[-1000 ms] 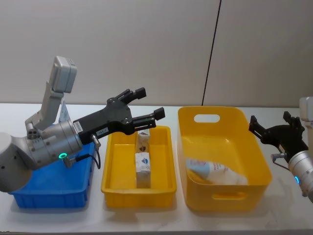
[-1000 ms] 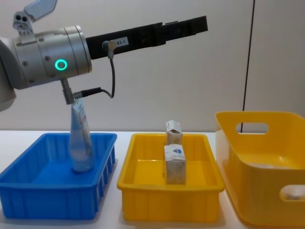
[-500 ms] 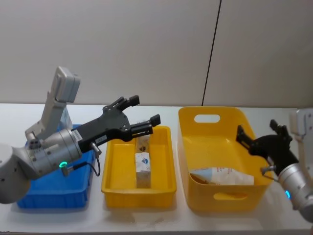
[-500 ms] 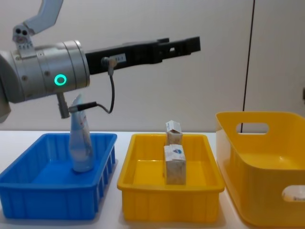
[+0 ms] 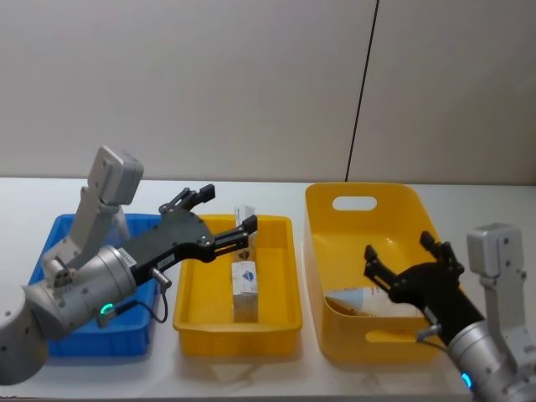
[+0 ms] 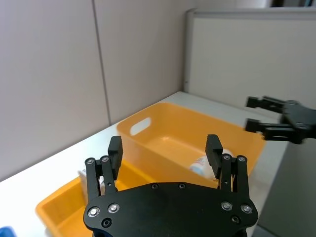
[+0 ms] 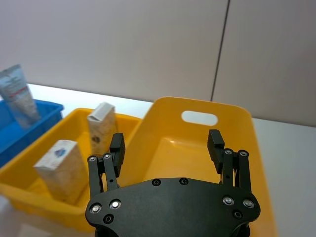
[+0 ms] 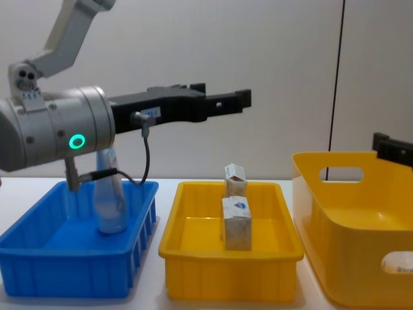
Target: Bimanual collaborative sorting of washing and personal care products
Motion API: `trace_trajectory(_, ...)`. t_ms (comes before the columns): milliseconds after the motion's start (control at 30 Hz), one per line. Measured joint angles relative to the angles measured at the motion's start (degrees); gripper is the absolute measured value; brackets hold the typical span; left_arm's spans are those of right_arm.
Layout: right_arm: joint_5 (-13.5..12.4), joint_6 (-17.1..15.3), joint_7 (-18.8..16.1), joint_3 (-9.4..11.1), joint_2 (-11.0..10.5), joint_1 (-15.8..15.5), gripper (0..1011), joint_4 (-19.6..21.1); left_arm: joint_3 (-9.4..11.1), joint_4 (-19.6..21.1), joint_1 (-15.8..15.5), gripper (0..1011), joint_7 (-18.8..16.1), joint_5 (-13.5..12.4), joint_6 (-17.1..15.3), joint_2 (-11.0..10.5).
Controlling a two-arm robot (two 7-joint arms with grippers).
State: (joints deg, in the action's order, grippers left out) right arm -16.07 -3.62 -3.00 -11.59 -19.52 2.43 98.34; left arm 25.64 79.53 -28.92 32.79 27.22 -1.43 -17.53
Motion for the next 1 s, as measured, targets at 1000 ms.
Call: trace_trajectory(1000,-0.3,1.7,-0.9,-1.5,0.4,-3.0,1002,2.6,0.3,9.5,10.6,1001,-22.2,-10.8,0.4,-3.0)
